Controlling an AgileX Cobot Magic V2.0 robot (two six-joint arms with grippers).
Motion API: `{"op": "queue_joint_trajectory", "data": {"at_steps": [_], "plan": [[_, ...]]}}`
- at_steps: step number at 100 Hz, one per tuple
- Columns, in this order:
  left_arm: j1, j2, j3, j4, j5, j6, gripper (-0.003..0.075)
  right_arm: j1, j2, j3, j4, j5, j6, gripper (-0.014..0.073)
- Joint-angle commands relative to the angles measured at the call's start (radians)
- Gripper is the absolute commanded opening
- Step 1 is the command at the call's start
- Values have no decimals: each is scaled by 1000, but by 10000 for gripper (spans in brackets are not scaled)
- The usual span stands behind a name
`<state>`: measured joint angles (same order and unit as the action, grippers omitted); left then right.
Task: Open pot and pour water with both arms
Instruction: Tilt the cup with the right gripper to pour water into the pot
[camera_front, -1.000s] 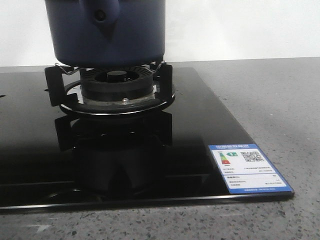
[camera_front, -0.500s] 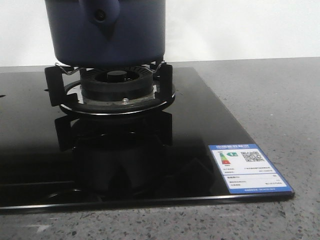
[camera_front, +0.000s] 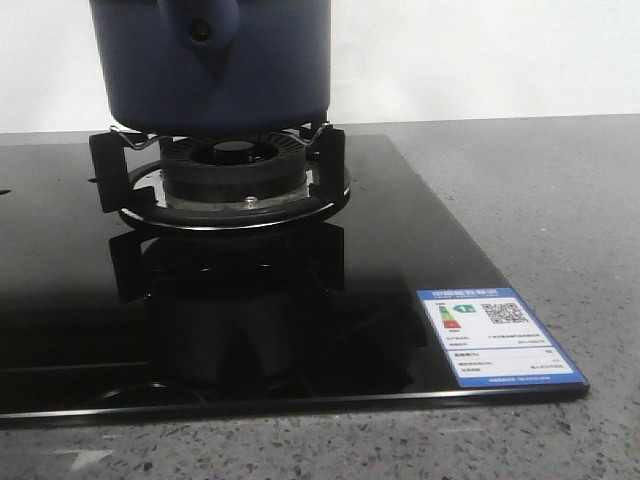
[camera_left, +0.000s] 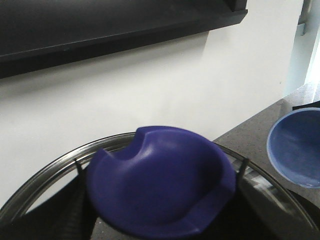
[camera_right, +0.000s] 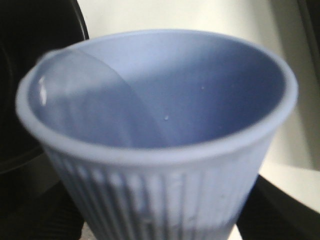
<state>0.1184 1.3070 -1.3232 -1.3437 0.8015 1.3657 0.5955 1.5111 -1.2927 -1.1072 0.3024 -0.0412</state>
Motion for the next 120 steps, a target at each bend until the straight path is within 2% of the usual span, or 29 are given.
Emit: {"op": "queue_joint_trajectory", "data": {"at_steps": [1, 24, 82, 120], "plan": [[0, -40, -39, -96, 1, -12, 349, 1, -38, -42, -89, -44, -3, 420], [0, -40, -39, -96, 22, -12, 348, 1, -37, -42, -247, -70, -3, 419], [0, -40, -39, -96, 35, -12, 349, 1, -37, -42, -525, -87, -3, 419], [0, -40, -39, -96, 35, -12, 348, 1, -37, -42, -643, -87, -3, 419]]}}
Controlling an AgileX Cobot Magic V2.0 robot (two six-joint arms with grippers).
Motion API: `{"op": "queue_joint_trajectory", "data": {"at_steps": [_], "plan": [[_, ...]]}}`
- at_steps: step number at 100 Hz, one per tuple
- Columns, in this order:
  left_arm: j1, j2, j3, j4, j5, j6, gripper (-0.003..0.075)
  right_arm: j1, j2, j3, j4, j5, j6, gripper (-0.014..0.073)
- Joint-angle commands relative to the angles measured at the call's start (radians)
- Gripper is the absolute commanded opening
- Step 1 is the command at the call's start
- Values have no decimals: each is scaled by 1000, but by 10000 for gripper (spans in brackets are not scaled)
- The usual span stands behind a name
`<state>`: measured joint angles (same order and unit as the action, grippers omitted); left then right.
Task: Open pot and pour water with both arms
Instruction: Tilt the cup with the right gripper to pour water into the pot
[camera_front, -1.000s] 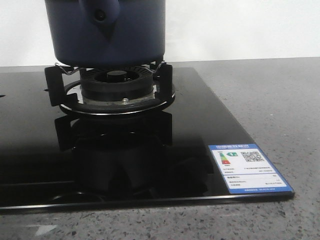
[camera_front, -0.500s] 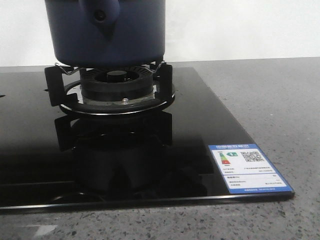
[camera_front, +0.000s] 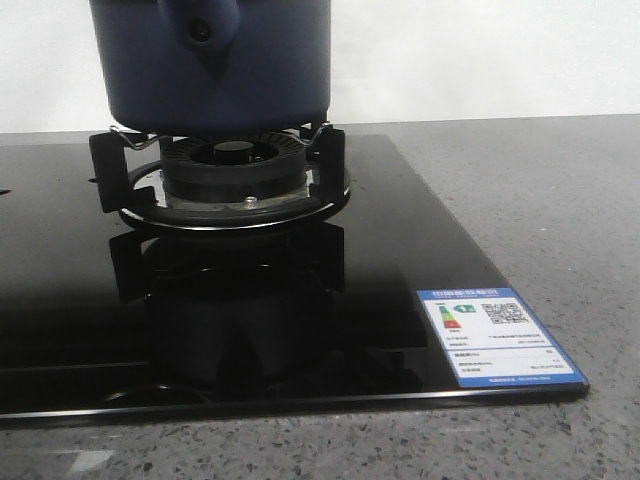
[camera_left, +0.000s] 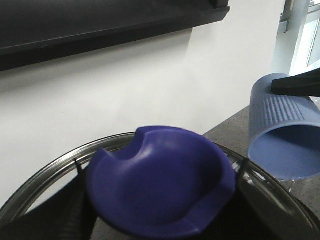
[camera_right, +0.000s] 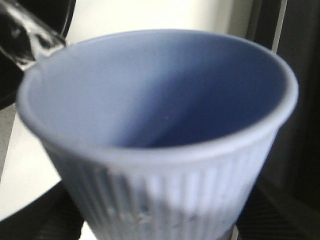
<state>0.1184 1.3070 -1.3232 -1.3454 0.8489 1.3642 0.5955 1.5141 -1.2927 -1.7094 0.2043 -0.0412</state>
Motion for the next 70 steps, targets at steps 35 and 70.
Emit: {"op": "queue_joint_trajectory", "data": {"at_steps": [35, 70], "plan": [[0, -40, -39, -95, -12, -10, 349, 1, -40, -42, -41, 7, -3, 419], [0, -40, -39, -95, -11, -10, 349, 1, -40, -42, -41, 16, 106, 419]]}}
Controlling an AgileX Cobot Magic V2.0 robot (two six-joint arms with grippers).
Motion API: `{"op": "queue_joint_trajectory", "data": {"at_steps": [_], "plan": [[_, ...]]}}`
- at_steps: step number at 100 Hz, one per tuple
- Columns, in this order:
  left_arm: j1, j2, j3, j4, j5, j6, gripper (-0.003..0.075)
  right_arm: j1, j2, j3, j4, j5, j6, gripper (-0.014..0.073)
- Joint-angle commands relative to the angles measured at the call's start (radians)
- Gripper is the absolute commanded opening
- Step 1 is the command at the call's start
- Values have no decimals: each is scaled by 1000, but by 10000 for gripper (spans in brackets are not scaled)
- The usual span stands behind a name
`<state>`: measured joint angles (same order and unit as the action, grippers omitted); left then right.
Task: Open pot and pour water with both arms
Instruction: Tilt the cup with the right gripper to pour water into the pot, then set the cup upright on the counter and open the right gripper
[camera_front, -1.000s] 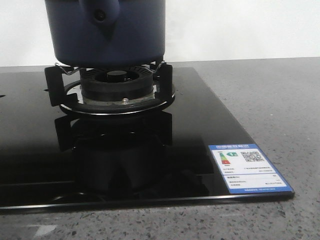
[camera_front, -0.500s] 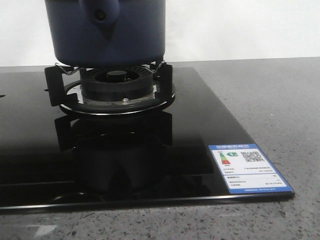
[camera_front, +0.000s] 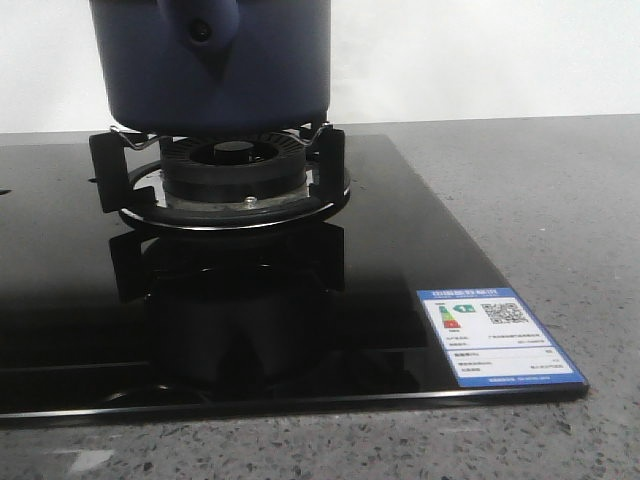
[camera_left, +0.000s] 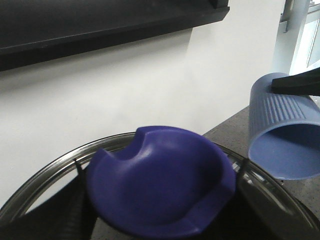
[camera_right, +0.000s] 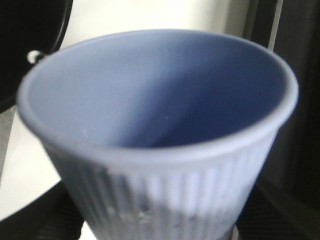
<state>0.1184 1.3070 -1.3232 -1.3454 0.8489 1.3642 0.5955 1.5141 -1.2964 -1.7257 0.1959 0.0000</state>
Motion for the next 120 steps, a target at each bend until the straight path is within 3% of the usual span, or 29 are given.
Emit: {"op": "queue_joint_trajectory", "data": {"at_steps": [1, 12, 38, 53, 67, 90, 120], "plan": [[0, -40, -39, -95, -9, -10, 349, 1, -40, -38, -24, 27, 78, 419], [0, -40, -39, -98, 3, -10, 349, 1, -42, -38, -20, 59, 227, 420], [-64, -40, -39, -98, -4, 8, 349, -51, -111, -32, 6, 123, 777, 419], [-111, -40, -39, -98, -46, 8, 349, -161, -176, 15, 10, 86, 1068, 419], [-130, -40, -39, -98, -54, 8, 349, -308, -247, 112, 10, -37, 1269, 419], [-130, -40, -39, -98, -54, 8, 349, -540, -326, 291, 12, -254, 1411, 419], [-130, -40, -39, -98, -54, 8, 349, -763, -336, 421, 169, -528, 1374, 419]]}}
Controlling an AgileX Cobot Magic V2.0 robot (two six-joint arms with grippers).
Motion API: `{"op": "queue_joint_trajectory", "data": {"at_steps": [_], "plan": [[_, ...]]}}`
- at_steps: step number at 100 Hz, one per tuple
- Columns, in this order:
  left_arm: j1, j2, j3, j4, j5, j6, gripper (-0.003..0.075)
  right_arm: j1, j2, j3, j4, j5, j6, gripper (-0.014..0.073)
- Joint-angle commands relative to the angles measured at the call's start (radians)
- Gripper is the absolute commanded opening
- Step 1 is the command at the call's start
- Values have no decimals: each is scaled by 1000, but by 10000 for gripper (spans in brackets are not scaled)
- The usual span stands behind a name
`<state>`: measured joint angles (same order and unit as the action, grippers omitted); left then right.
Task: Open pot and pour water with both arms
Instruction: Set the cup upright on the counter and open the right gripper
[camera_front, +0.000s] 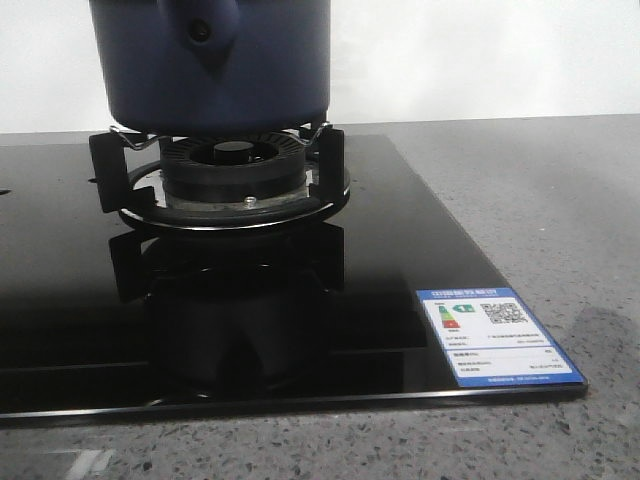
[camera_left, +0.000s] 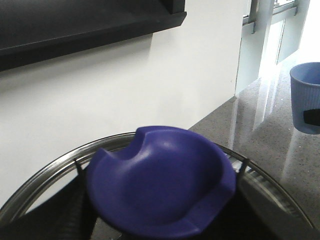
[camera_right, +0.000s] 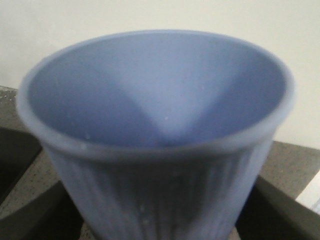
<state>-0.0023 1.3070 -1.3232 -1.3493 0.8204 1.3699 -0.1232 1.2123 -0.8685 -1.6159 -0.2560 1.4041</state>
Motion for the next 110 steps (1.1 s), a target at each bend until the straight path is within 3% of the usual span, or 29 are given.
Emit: {"op": "queue_joint_trajectory", "data": {"at_steps": [1, 24, 61, 110], "plan": [[-9, -40, -39, -95, -26, 2, 349, -47, -34, -3, 70, -81, -42, 419], [-9, -40, -39, -95, -26, 2, 349, -64, -18, 93, 332, -207, -388, 419], [-9, -40, -39, -95, -24, 2, 349, -65, 123, 222, 739, -367, -787, 419], [-9, -40, -39, -95, -22, 2, 349, -65, 278, 222, 819, -467, -899, 419]]}}
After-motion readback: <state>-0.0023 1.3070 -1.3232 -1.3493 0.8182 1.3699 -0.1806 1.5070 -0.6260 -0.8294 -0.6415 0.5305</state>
